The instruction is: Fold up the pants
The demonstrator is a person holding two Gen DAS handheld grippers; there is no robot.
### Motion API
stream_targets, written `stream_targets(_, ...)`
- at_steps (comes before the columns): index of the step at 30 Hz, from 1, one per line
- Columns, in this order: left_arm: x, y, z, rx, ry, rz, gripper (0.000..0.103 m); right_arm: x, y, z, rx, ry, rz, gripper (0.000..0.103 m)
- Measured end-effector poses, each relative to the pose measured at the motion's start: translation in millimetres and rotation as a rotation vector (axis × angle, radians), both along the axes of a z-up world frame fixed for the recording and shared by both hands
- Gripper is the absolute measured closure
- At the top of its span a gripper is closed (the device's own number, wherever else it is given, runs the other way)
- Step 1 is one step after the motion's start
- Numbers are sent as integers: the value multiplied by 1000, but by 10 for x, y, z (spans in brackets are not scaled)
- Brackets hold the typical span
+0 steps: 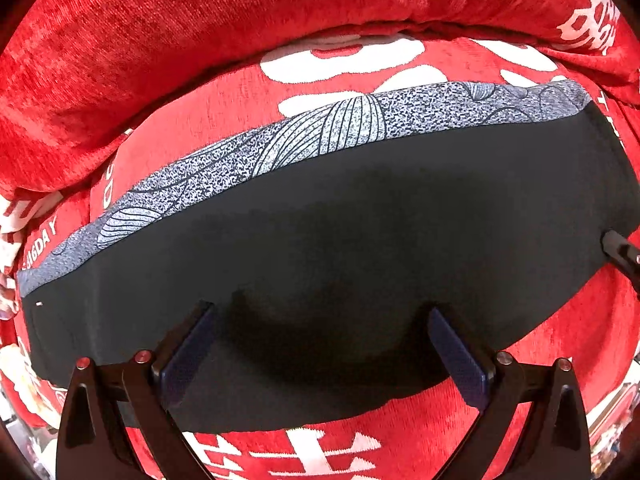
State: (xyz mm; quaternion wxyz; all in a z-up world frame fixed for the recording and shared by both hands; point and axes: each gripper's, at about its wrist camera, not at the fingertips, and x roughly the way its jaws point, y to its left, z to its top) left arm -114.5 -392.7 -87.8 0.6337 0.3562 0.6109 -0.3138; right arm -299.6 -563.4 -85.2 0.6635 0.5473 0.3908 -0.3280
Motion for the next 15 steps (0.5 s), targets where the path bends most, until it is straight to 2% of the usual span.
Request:
stream_targets(3, 47, 20, -71, 2, 2, 3, 0, -47, 26, -35, 11, 15, 1, 96)
stream_targets(8, -1, 15, -71, 1, 1, 10, 0, -110, -1, -49, 51, -15, -16, 92)
stream_targets(10, -4, 16, -79, 1, 3, 14, 0, -95, 25, -30, 56, -12, 5, 85)
stream_targets(12, 31, 36, -106, 1, 4, 18, 0, -89, 66, -42, 76, -28, 12, 72)
stream_targets(15, 14, 43, -105, 2, 4, 17, 0, -94, 110, -80, 93, -50, -4, 67)
